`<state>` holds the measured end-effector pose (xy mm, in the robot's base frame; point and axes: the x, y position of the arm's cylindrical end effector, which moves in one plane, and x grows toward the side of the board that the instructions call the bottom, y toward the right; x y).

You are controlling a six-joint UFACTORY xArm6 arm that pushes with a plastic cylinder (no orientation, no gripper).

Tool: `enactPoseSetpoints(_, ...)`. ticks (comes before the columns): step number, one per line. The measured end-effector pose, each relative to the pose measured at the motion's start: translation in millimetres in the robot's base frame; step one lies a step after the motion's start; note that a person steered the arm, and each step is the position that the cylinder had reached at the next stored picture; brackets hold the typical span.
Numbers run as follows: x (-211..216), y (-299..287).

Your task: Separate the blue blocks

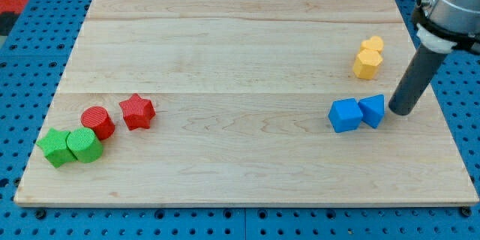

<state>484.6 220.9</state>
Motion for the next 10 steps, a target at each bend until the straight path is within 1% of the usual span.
enactPoseSetpoints(1,0,-32)
enactPoseSetpoints(2,-3,-88)
enactPoseSetpoints(4,12,-138)
enactPoseSetpoints(5,45,-147)
enactPoseSetpoints(6,73,-127)
enactPoseSetpoints(7,85,-131)
enactPoseSetpoints(8,86,-178)
enactPoseSetpoints(9,86,-255)
enactPoseSetpoints(10,103,-292)
